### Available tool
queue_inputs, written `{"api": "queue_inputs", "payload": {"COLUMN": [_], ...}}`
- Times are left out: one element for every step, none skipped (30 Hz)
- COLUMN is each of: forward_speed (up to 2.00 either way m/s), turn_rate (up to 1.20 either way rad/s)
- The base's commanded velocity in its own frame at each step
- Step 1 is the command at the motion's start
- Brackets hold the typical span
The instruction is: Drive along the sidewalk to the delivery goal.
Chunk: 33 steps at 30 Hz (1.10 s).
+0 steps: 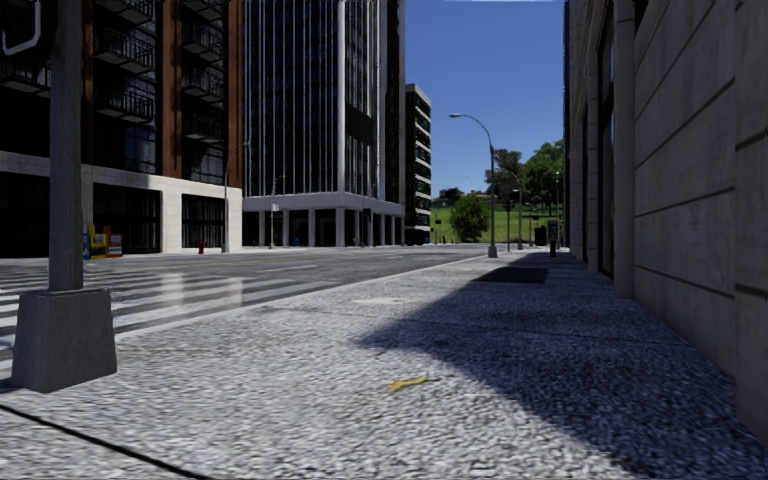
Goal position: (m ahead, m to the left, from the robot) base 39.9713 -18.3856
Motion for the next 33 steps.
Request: {"api": "queue_inputs", "payload": {"forward_speed": [2.00,2.00,2.00,2.00,2.00,2.00,2.00,2.00,2.00,2.00,2.00,2.00,2.00,2.00,2.00,2.00,2.00,2.00,2.00,2.00,2.00,2.00,2.00,2.00,2.00,2.00,2.00,2.00,2.00,2.00,2.00,2.00,2.00], "turn_rate": [-0.27,-0.27,-0.05,0.00,0.00,0.00,0.00,0.00,0.00,0.00,0.00,0.00,0.00,0.00,0.00,0.00,0.00,0.00,-0.06,-0.11,-0.17,-0.17,-0.22,-0.23,-0.24,-0.25,-0.25,-0.25,-0.26,-0.31,-0.37,-0.37,-0.39]}}
